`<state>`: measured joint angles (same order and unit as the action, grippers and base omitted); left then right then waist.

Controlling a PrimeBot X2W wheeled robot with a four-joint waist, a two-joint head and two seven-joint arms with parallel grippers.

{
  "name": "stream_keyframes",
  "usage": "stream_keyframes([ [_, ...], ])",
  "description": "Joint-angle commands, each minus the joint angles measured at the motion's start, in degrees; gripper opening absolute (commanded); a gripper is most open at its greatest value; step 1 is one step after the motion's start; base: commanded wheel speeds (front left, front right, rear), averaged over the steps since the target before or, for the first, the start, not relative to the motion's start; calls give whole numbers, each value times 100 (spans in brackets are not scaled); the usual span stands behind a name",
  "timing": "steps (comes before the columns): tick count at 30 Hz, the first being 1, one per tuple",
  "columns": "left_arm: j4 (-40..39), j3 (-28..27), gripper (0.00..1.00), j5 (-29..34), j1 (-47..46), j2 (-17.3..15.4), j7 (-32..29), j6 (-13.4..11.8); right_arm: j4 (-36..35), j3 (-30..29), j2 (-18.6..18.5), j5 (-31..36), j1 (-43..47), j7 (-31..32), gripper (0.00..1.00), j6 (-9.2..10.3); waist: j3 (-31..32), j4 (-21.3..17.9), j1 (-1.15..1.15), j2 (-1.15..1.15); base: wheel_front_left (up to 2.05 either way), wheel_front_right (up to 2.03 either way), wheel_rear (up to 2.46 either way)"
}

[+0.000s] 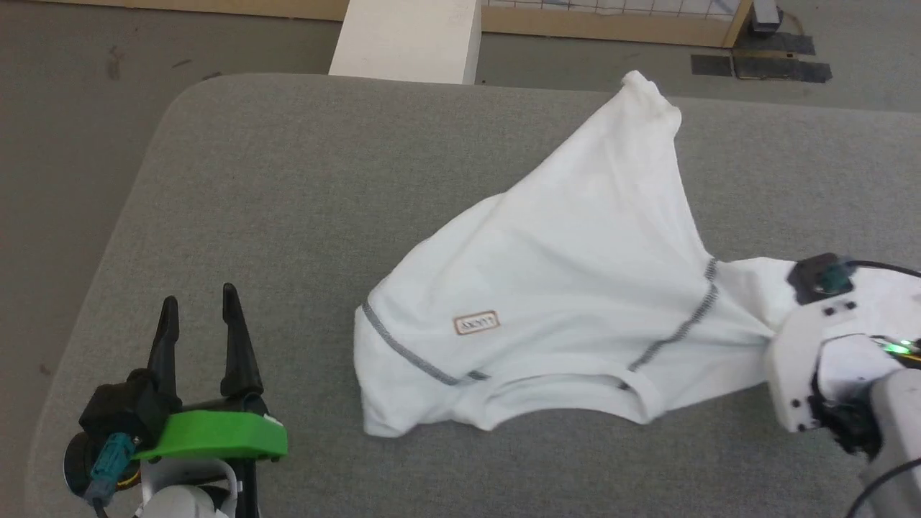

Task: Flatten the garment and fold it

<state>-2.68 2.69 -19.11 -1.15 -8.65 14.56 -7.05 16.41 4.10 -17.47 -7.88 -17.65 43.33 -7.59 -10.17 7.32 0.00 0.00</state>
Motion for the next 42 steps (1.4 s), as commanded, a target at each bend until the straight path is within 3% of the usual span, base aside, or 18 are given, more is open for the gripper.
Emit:
stream_keyframes([
  [1, -15, -9, 100, 48, 11, 34, 43, 42, -70, -210, -191, -50, 148, 105, 0, 10, 30, -70, 0, 0, 0, 0, 0],
  [6, 70, 77, 100, 39, -14, 61, 34, 86, -315, -1208, -575, 89, 477, 546, 0, 10, 43, -201, 0, 0, 0, 0, 0],
  [12, 187, 209, 100, -38, -82, 96, -143, 139, -431, -2322, -319, 459, 593, 449, 3, 10, 29, -292, 0, 0, 0, 0, 0],
  [13, 216, 229, 100, -73, -89, 109, -202, 149, -476, -2388, -207, 428, 584, 327, 100, 10, 32, -306, 0, 0, 0, 0, 0],
  [18, 335, 361, 100, -332, -172, 177, -660, 250, -907, -2620, 363, -46, 387, -609, 100, 10, 77, -382, 0, 0, 0, 0, 0],
  [23, 588, 715, 100, -566, -615, 259, -1517, 393, -1345, -2713, 756, -323, 367, -1530, 100, 10, 131, -451, 0, 0, 0, 0, 0],
  [31, 1838, 1463, 100, -477, -2024, 244, -3448, 552, -1611, -2580, 1157, -314, 539, -1780, 100, 10, 6, -709, 0, 0, 0, 0, 0],
  [39, 3124, 1648, 100, -269, -2754, 178, -3988, 428, -1576, -2398, 1255, -336, 598, -1857, 100, 10, -128, -1097, 0, 0, 0, 0, 0],
  [40, 3222, 1609, 26, -282, -2790, 182, -3935, 391, -1573, -2402, 1256, -334, 611, -1872, 100, 10, -139, -1110, 0, 0, 0, 0, 0],
  [41, 3312, 1546, 0, -296, -2825, 176, -3825, 340, -1570, -2409, 1262, -333, 625, -1887, 100, 10, -147, -1128, 0, 0, 0, 0, 0],
  [42, 3356, 1425, 0, -370, -2841, 191, -3690, 277, -1568, -2412, 1268, -334, 636, -1897, 100, 10, -149, -1137, 0, 0, 0, 0, 0],
])
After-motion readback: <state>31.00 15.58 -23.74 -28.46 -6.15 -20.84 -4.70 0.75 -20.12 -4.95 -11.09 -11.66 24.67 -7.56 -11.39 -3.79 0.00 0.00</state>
